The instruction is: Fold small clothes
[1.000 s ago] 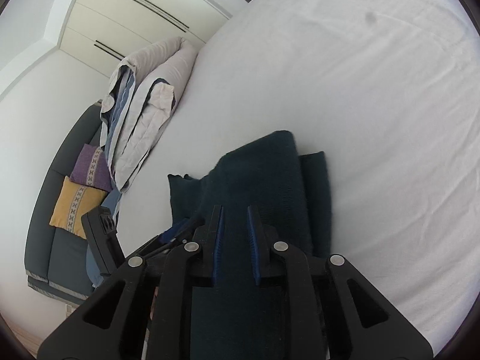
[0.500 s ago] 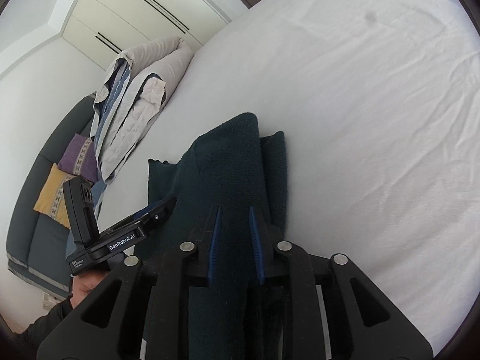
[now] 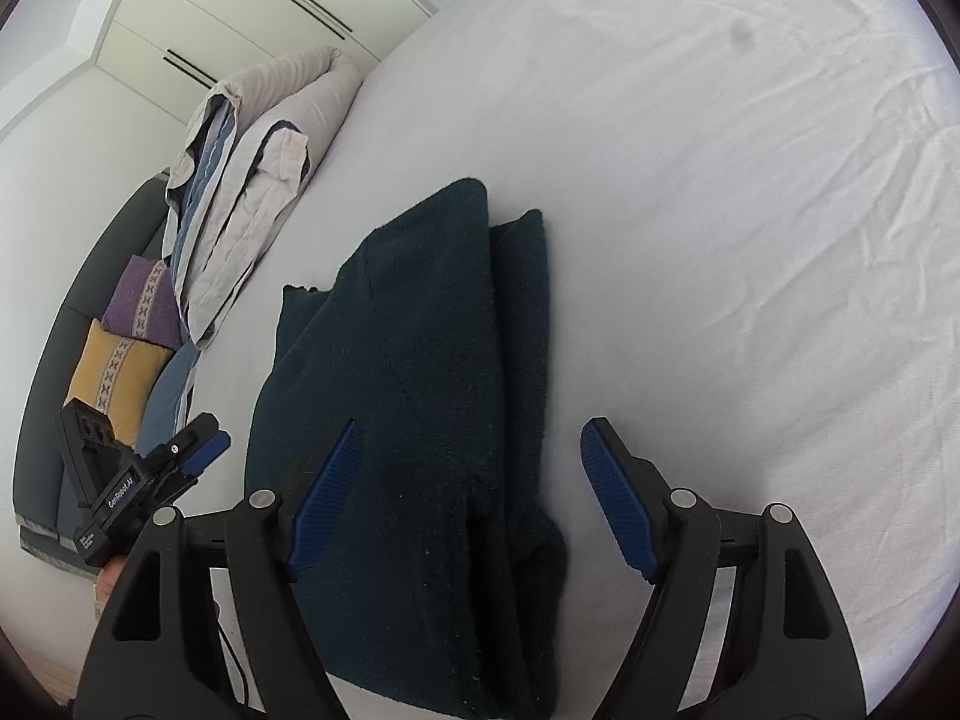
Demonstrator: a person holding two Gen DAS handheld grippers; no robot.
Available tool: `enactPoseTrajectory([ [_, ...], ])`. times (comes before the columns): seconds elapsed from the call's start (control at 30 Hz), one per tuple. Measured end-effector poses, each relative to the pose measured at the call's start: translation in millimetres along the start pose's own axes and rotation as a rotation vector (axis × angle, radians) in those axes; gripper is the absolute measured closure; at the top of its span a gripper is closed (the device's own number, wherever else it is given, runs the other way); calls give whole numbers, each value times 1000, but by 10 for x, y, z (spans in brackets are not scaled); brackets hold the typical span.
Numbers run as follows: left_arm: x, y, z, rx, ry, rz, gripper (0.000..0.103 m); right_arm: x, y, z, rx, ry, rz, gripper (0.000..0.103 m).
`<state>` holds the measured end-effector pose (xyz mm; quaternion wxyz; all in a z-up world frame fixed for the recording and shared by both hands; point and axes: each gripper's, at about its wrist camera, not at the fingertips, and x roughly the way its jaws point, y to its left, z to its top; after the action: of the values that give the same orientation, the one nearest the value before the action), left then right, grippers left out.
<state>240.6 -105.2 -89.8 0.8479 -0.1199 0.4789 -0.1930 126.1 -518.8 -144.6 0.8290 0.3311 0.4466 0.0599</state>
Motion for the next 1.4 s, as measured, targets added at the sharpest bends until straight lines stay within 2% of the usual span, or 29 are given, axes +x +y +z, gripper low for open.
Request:
enactPoseTrajectory([
  [0.07, 104, -31, -83, 1, 45, 17, 19, 72, 44, 5, -13, 34, -6, 36],
  [0.1, 136, -38, -112, -7, 55, 11, 19, 117, 49, 5, -8, 61, -3, 43],
  [0.2, 261, -90, -173, -33, 123, -21, 19, 183, 95, 0, -26, 93, -49, 51],
  [0.27, 356, -127, -180, -31, 161, -40, 21, 218, 124, 8, -37, 111, -71, 61],
  [0.33, 419, -144, -156, -44, 186, -82, 38, 233, 171, 8, -47, 113, -90, 72],
  [0.37, 425, -149, -139, -55, 193, -77, 40, 226, 220, -2, -66, 104, -112, 75],
  [0.43, 384, -235, -132, -14, 188, -49, 50, 201, 410, -57, -147, 74, -195, 80],
  [0.53, 252, -342, -156, 47, 168, -18, 61, 162, 823, -178, -305, 29, -342, 83],
  [0.6, 115, -323, -166, 36, 159, -27, 65, 77, 1058, -257, -369, -4, -374, 83],
  [0.73, -433, -315, -248, 105, 77, 23, 65, -181, 1474, -475, -419, -44, -323, 84],
  [0.83, -898, -205, -395, 131, 47, 36, 65, -319, 1795, -756, -459, -47, -281, 84],
  [1.03, -1602, 157, -972, 180, 1, 99, 65, -368, 2176, -1482, -476, -3, -162, 84],
  [1.17, -1689, 540, -1360, 133, 26, 128, 65, -152, 2195, -1962, -443, 71, -104, 84],
  [1.27, -1532, 851, -1612, 86, 79, 158, 61, 106, 2065, -2205, -425, 122, -158, 84],
  [1.3, -1491, 884, -1646, 82, 66, 161, 58, 160, 1989, -2249, -407, 122, -171, 83],
  [1.4, -1494, 906, -1707, 94, 30, 176, 54, 199, 1753, -2237, -290, 112, -94, 74],
])
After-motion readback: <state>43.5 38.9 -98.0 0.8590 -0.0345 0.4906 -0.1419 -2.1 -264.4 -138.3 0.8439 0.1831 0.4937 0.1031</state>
